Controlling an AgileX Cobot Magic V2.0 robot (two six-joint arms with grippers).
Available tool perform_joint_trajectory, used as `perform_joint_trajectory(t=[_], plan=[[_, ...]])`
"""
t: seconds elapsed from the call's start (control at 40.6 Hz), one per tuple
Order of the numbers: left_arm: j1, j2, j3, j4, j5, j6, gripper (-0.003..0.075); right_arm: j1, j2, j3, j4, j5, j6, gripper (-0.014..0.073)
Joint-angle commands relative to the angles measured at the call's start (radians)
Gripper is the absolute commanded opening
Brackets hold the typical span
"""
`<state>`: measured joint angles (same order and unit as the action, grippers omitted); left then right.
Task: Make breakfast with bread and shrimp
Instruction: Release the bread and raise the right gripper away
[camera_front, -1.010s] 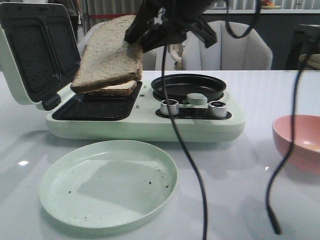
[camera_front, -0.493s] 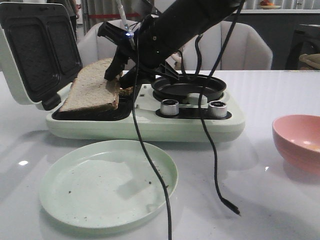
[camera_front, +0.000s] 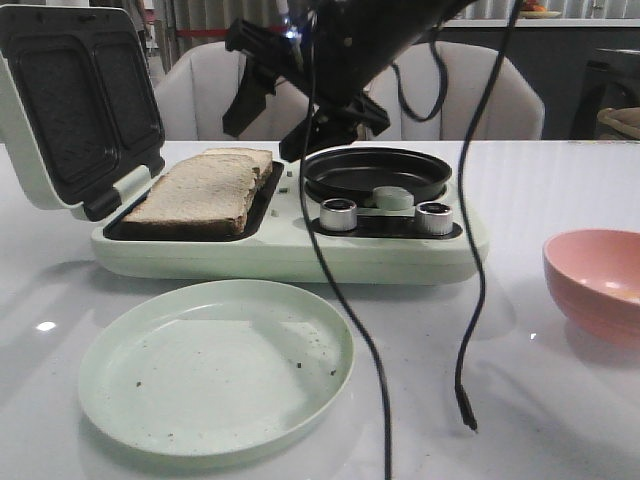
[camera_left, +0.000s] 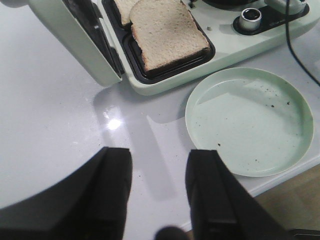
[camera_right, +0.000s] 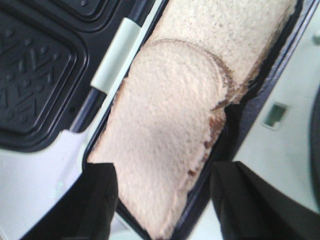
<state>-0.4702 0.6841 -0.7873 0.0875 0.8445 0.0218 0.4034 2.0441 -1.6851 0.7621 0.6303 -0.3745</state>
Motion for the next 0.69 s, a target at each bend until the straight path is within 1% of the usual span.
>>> perform_joint_trajectory(t=[0.0, 0.123, 0.197, 0.296, 0.37, 0.468, 0.567, 0.665], plan=[[-0.001, 0.001, -0.029, 0.0, -0.079, -0.009, 0.0328, -0.005, -0.132, -0.038, -0.068, 0.042, -0.014, 0.0517], [-0.001, 0.001, -0.029, 0.002, -0.079, -0.009, 0.0328, -0.005, -0.215, -0.038, -0.187, 0.128, 0.022, 0.0517], [-0.001, 0.001, -0.029, 0.002, -0.079, -0.009, 0.0328, -0.005, -0.267, -0.031, -0.298, 0.187, 0.103, 0.0515], [-0.001, 0.001, -0.029, 0.004, -0.079, -0.009, 0.0328, -0.005, -0.353, 0.009, -0.468, 0.231, 0.209, 0.0515], [-0.001, 0.001, -0.029, 0.004, -0.079, -0.009, 0.0328, -0.005, -0.421, 0.069, -0.571, 0.246, 0.291, 0.0515], [-0.001, 0.001, -0.029, 0.004, -0.079, -0.009, 0.0329, -0.005, -0.535, 0.169, -0.691, 0.242, 0.36, 0.0515], [-0.001, 0.001, -0.029, 0.004, -0.079, -0.009, 0.0328, -0.005, -0.645, 0.277, -0.762, 0.241, 0.394, 0.0515], [-0.001, 0.001, -0.029, 0.004, -0.079, -0.009, 0.0329, -0.005, -0.756, 0.392, -0.792, 0.241, 0.394, 0.0515]])
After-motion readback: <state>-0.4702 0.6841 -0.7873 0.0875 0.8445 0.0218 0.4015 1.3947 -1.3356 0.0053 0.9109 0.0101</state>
